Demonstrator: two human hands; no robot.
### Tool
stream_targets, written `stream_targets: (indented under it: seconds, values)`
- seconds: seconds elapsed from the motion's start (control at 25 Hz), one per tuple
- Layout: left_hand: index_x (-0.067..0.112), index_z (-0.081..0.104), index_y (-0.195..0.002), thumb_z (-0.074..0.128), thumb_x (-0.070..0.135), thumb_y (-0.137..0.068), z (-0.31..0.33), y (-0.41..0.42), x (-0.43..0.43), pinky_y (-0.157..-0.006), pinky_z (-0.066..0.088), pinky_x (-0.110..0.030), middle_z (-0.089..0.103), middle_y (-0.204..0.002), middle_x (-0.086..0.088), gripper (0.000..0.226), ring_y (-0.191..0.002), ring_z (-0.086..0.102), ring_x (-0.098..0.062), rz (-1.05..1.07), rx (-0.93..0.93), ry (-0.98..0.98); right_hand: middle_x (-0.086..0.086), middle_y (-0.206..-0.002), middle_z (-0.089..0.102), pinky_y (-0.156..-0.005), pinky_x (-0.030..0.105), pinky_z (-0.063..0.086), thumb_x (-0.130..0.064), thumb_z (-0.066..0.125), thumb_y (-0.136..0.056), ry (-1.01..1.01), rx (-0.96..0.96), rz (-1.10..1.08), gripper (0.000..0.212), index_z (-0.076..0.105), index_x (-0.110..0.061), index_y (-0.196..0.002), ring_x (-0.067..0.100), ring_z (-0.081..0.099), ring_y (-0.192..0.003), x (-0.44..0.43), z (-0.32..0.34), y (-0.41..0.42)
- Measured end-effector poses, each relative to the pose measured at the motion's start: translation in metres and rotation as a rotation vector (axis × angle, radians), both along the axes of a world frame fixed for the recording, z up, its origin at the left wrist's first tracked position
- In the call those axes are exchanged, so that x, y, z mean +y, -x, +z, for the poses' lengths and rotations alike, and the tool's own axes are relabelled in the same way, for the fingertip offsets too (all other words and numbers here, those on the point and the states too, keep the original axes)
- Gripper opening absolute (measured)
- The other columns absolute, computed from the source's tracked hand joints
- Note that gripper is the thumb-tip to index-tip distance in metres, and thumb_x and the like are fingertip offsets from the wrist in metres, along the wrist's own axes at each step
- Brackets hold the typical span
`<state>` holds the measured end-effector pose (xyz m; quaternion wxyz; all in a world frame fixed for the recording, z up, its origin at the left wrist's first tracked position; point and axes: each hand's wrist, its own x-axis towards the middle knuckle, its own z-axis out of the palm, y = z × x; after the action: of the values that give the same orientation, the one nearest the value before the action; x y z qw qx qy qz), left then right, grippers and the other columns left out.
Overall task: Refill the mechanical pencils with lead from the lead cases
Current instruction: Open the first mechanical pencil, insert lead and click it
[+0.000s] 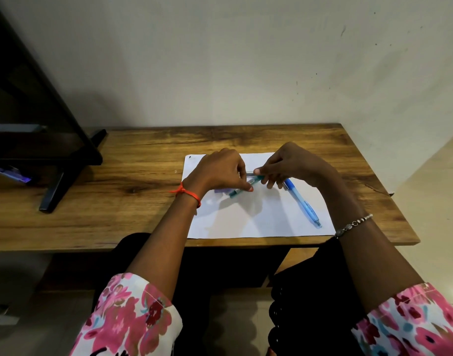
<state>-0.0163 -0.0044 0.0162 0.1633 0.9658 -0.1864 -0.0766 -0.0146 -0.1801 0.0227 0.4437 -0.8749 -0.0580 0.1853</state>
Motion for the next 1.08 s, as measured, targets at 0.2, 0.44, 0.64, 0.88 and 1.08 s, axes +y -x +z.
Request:
stream_targets:
  seconds: [0.2,0.44,0.64,0.88,1.08]
  values:
    - [0.017,0.072,-0.089,0.076,0.037,-0.070,-0.001,-0.001,0.000,-0.073,0.051,-0.033,0.070,-0.087,0.001,0.028,-0.081,0.061,-0.015,0.043,0.101,0.275,0.015,-0.076,0.068,-0.053,0.018,0.055,-0.003,0.068,-0.079,-0.174,-0.008,-0.085,0.023,0.068,0.009,-0.099,0.010,0.063,-0.049,-0.002,0.002,0.000]
    - [-0.012,0.066,-0.099,0.061,-0.001,-0.084,0.002,0.004,-0.001,-0.061,0.058,-0.024,0.071,-0.076,-0.015,0.019,-0.061,0.070,-0.018,0.112,0.438,0.790,0.004,-0.054,0.067,-0.050,0.018,0.052,-0.002,0.071,-0.077,-0.301,-0.080,-0.164,0.022,0.068,0.007,-0.097,0.008,0.057,-0.043,-0.002,0.001,0.000]
    - [-0.010,0.066,-0.099,0.062,0.000,-0.083,0.005,0.005,0.005,-0.059,0.058,-0.023,0.071,-0.061,0.000,0.019,-0.059,0.070,-0.014,0.118,0.473,0.827,0.011,-0.066,0.067,-0.053,0.017,0.054,-0.004,0.067,-0.081,-0.441,-0.042,-0.318,0.024,0.065,0.012,-0.099,0.010,0.063,-0.049,-0.015,0.004,-0.004]
    - [0.001,0.070,-0.101,0.064,0.006,-0.084,0.005,0.003,0.005,-0.052,0.052,-0.015,0.068,-0.056,0.010,0.019,-0.052,0.063,-0.002,0.137,0.345,0.782,0.016,-0.083,0.069,-0.059,0.020,0.057,0.003,0.057,-0.086,-0.549,0.323,-0.263,0.014,0.064,0.010,-0.097,0.016,0.071,-0.064,-0.004,0.004,0.001]
    - [0.007,0.074,-0.089,0.069,0.010,-0.079,0.006,0.004,0.004,-0.043,0.038,-0.011,0.066,-0.053,0.015,0.012,-0.044,0.052,0.000,0.169,0.218,0.724,0.016,-0.074,0.070,-0.057,0.021,0.057,0.010,0.056,-0.084,-0.629,0.395,-0.326,0.009,0.064,0.010,-0.089,0.018,0.070,-0.060,-0.002,0.001,0.002]
